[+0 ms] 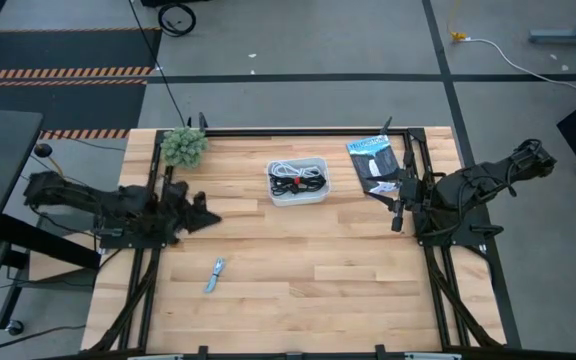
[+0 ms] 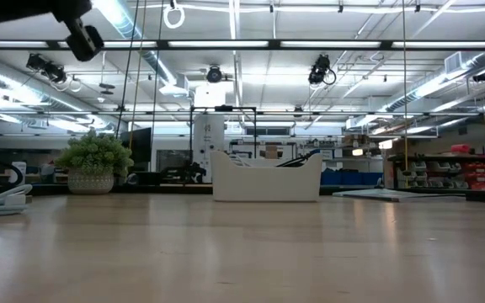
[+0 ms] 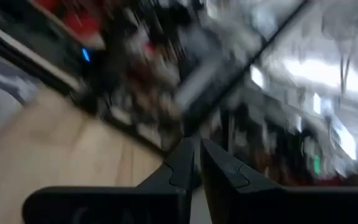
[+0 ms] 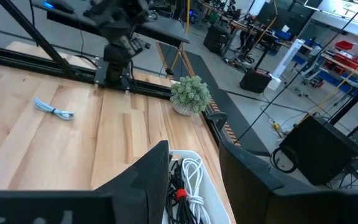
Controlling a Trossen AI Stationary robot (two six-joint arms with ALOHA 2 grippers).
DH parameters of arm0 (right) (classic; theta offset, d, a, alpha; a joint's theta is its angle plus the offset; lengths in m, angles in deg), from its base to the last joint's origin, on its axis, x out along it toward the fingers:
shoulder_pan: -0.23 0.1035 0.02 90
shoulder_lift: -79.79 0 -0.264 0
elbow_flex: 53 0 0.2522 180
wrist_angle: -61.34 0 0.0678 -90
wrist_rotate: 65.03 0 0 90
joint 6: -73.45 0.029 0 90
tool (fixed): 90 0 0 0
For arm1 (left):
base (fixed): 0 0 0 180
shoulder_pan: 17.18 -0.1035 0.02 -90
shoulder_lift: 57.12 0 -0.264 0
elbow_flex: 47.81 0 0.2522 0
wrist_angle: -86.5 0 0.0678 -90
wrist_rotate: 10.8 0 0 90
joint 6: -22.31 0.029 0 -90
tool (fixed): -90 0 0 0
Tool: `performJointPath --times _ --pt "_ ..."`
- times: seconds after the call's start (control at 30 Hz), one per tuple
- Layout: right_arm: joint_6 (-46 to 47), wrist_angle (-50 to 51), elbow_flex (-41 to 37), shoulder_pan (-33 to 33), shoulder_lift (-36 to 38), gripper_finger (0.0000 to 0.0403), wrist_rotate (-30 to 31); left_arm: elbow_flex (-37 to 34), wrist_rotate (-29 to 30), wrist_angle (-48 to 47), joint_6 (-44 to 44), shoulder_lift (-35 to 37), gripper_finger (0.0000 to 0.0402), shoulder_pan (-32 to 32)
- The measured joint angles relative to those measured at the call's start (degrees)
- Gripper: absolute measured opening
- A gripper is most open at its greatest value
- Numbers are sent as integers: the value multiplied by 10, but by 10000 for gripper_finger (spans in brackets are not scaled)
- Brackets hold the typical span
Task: Pick and place USB-C Cables
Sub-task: Put the blue charger cable into the bin
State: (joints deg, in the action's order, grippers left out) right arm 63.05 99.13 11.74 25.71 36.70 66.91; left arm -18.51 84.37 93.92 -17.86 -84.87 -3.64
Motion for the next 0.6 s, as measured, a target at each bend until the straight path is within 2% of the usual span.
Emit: performJointPath --times 0.07,0.27,0.47,0.6 --pt "1 0 0 0 0 148 -3 39 -26 -44 6 -45 36 15" --pt "3 0 0 0 0 148 -30 176 -21 -196 0 -173 36 60" --pt "4 0 0 0 -1 148 -31 319 -3 -440 -36 -287 36 85" --pt "4 0 0 0 -5 148 -31 384 -5 -588 -111 -362 36 102"
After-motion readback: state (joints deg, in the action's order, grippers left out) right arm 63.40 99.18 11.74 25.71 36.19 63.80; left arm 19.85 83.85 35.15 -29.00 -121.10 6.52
